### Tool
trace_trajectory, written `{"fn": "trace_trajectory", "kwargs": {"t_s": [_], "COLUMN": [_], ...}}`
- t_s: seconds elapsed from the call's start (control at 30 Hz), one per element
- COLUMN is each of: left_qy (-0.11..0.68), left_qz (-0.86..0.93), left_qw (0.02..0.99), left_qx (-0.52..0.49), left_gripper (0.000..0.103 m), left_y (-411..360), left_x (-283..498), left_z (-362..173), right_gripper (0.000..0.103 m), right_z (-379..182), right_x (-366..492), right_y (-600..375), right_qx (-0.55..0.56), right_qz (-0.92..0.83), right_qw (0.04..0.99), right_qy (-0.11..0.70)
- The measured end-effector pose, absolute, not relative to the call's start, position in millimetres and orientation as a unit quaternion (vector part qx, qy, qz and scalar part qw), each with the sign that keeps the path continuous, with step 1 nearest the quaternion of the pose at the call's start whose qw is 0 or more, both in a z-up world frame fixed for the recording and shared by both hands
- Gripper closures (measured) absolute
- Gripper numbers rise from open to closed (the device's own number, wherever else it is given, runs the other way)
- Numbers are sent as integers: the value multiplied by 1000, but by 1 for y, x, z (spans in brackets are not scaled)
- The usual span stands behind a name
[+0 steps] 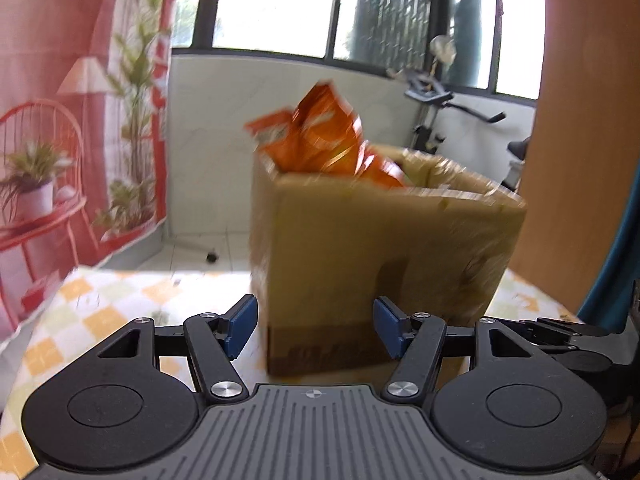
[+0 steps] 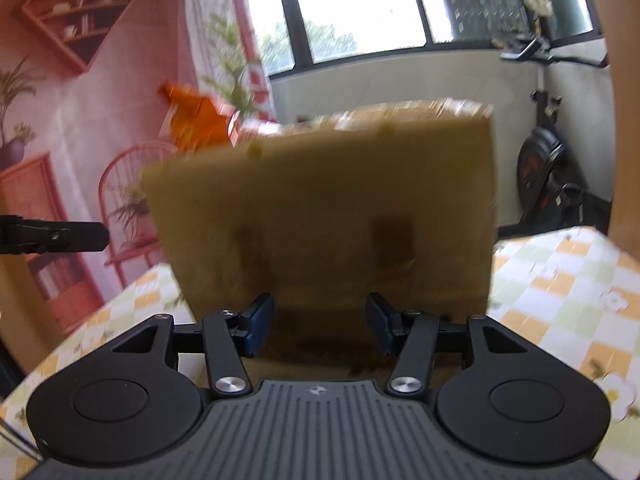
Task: Organize snacks
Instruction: 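Move both tools back down to the last snacks on the table, then close the right gripper on the silver printed snack pouch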
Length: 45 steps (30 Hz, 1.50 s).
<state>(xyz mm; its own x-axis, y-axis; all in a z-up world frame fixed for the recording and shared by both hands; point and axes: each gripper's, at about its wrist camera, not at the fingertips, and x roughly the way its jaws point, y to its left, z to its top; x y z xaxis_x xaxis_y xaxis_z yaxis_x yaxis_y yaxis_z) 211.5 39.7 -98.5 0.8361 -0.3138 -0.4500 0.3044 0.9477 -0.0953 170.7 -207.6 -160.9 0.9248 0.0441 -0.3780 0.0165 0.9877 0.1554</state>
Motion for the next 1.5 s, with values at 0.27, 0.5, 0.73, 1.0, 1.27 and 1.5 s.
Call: {"fn": "trace_trajectory", "kwargs": {"t_s": [0.27,0.5,0.73,1.0,1.27,1.5], "left_qy": [272,299,310,319,333,334], "left_qz": [-140,-125,-117,-123,-124,-127], "left_qw": [952,946,943,939,934,934], "left_qx": [-12,-16,-22,-27,-33,-29], "left_gripper": [37,37,37,37,37,37], "left_y": [61,78,88,81,70,63], "left_x": [215,213,209,206,199,196], "left_z": [-127,-148,-157,-161,-169,-166], "right_gripper": [48,48,39,42,56,56], "right_z": [-197,-218,-233,-237,-231,-230], "right_x": [186,202,211,212,203,190], "right_y": [-180,-158,-139,-131,-129,-151], "right_qx": [49,45,10,-27,-40,-12], "right_qz": [40,59,67,61,69,50], "right_qw": [963,948,938,935,938,938], "right_qy": [262,309,339,347,337,343]}}
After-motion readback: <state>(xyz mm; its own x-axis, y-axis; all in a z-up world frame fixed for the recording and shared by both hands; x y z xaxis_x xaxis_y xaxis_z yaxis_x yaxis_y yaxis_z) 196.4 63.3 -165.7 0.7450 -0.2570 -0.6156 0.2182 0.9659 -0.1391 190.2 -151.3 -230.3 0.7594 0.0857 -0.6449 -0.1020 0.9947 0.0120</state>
